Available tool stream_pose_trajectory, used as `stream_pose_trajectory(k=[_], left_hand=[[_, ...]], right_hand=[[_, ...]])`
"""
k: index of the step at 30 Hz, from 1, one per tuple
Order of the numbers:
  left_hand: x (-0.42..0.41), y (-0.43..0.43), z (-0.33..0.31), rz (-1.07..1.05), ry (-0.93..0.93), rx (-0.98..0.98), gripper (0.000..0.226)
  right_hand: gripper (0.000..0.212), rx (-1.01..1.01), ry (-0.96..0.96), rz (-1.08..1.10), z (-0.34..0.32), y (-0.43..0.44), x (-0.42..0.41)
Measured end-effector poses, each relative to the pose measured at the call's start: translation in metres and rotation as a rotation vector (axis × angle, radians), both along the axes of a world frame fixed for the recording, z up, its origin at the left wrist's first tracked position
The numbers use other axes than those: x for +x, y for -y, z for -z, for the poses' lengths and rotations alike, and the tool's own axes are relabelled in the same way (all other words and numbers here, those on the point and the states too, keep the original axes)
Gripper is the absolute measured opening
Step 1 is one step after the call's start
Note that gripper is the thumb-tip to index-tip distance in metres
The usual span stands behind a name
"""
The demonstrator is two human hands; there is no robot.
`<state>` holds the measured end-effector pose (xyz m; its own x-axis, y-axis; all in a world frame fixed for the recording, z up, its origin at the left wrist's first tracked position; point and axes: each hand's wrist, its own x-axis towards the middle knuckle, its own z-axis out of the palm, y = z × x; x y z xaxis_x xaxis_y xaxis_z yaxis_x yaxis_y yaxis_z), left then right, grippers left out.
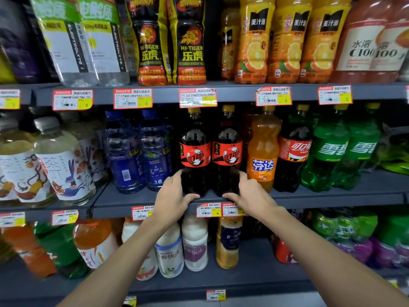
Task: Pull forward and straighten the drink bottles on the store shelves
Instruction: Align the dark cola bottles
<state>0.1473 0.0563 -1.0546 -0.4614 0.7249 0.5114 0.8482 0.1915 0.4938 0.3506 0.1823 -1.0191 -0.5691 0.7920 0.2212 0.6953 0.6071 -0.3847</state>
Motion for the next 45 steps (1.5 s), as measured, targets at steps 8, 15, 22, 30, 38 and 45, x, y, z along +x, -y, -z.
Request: stream_pose_trajectory(k=[8,15,22,30,38,45], left_hand=[[0.003,0.001,0.0,-0.045,-0.014,-0.012,0.091],[0.006,0.001,0.001,-0.06,-0.033,-0.003,0.092],[0.01,0.0,0.002,-0.062,-0.023,0.029,0.09],[0.011,0.0,0.002,-0.077,-0.08,0.023,0.091],[0.008,0.013,0.0,-0.016,-0.096,0.009,0.088],[-0.014,0.038,-0.006,-0.113,-0.208,0.281,0.036]], right_hand=[[0.089,0.033,-0.001,-0.001,0.002,-0.001,0.0],[0.087,0.046,-0.007,0.013,0.004,0.0,0.0],[0.086,0.06,0.009,0.046,0.004,0.006,0.0],[0.084,0.099,0.029,0.07,0.004,0.011,0.001],[0.044,0.321,0.134,0.098,-0.003,0.034,0.001],[0.039,0.464,0.12,-0.068,-0.014,0.081,-0.032]])
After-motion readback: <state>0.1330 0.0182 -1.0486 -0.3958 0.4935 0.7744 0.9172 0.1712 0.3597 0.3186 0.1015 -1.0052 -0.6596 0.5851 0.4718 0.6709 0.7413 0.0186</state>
